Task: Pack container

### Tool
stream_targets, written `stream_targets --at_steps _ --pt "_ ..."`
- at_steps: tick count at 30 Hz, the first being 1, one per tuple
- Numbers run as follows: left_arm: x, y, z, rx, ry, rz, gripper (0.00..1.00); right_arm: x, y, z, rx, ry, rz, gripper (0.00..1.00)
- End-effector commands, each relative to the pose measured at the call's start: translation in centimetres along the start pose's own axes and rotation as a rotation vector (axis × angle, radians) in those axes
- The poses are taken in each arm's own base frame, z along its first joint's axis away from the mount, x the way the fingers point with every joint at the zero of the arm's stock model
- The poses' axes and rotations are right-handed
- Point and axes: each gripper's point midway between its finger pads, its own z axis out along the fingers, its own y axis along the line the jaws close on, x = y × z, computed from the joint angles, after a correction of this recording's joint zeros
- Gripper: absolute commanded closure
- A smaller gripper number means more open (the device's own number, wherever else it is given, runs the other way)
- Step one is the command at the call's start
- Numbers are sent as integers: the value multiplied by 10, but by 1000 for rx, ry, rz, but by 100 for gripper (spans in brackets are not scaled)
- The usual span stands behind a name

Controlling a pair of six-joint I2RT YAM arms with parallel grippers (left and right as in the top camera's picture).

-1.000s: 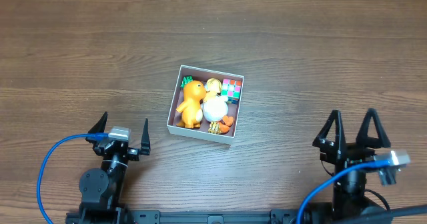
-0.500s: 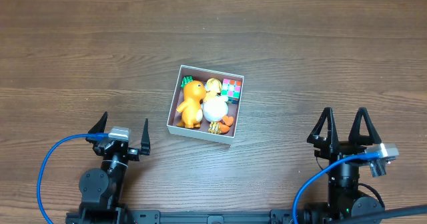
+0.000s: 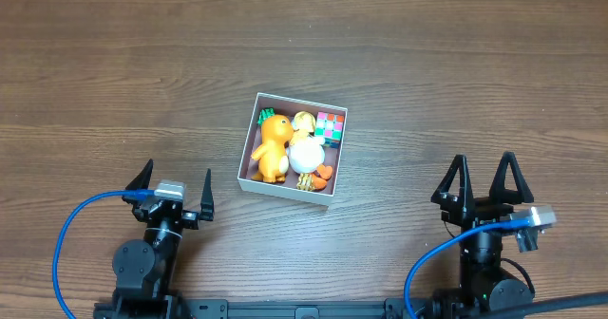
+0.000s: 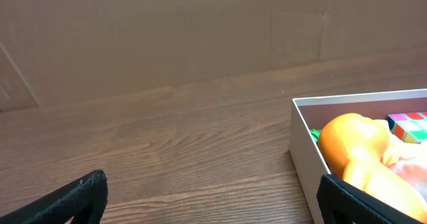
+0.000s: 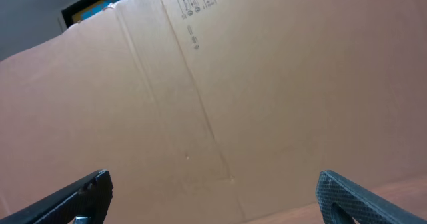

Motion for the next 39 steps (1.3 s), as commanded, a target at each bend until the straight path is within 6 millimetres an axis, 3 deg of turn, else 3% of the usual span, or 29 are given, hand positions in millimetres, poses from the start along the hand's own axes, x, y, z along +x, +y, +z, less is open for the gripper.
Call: stream_targets --at_steps 1,12,18,27,39 --pt "1 4 0 -21 -4 15 0 -1 3 -1 -18 -8 5 0" --pt "1 4 0 -21 -4 15 0 -13 9 -5 -66 -111 6 0" --pt "1 4 0 -21 -4 15 0 -10 8 -5 -60 -97 6 0" --pt "1 4 0 -21 -4 15 0 54 -20 -7 52 163 4 0" --pt "1 4 0 -21 -4 15 0 110 -35 -25 102 409 8 0"
